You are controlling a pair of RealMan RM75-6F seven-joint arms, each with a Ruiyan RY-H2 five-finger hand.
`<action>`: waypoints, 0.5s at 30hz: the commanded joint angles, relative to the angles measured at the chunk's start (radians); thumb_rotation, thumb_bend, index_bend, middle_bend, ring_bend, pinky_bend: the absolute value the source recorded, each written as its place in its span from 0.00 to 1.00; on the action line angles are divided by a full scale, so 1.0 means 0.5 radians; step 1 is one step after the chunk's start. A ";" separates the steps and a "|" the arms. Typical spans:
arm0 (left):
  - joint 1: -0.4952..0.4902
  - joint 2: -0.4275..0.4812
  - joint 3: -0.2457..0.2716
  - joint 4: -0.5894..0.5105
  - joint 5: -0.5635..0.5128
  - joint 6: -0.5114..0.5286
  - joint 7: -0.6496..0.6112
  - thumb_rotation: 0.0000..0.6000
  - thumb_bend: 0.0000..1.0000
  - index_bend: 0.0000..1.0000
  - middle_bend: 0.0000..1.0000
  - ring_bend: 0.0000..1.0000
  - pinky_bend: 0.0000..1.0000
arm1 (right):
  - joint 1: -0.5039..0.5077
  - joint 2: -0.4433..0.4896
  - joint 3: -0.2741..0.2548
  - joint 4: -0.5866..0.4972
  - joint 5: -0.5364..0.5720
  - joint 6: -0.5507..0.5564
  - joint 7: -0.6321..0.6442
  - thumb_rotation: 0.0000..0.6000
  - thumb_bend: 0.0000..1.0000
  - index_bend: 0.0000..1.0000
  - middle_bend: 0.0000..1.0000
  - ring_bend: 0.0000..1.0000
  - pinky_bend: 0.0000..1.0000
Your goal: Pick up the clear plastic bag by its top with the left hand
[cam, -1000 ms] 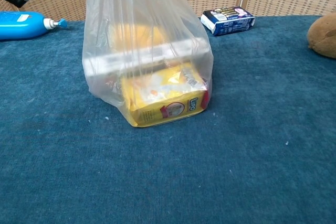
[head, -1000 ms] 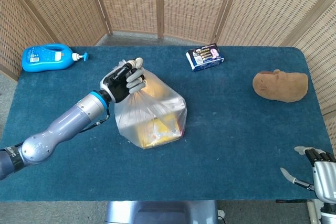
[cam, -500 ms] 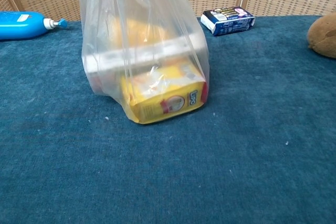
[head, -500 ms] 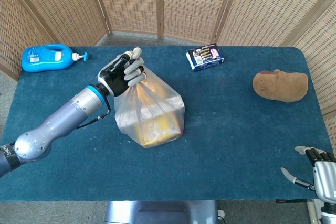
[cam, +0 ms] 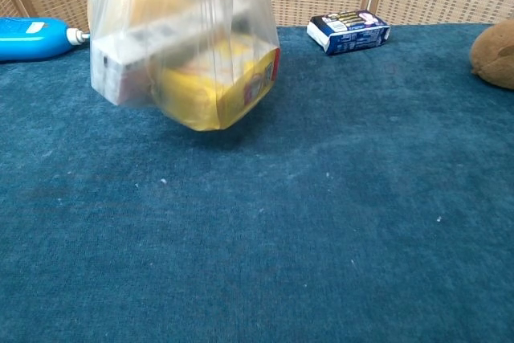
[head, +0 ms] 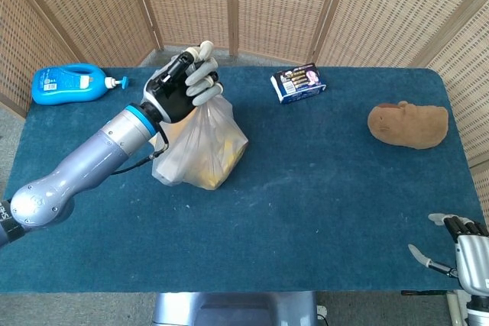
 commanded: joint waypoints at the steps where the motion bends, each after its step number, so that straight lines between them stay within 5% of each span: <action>1: -0.045 0.024 0.000 0.002 -0.052 0.011 -0.005 0.72 0.77 0.85 0.94 1.00 0.95 | -0.002 -0.007 -0.002 0.012 0.003 -0.001 0.017 0.46 0.22 0.34 0.41 0.37 0.32; 15: -0.171 0.047 0.045 0.025 -0.168 0.029 0.020 0.71 0.76 0.85 0.94 1.00 0.95 | -0.008 -0.024 0.003 0.068 0.015 0.004 0.071 0.45 0.22 0.34 0.41 0.37 0.32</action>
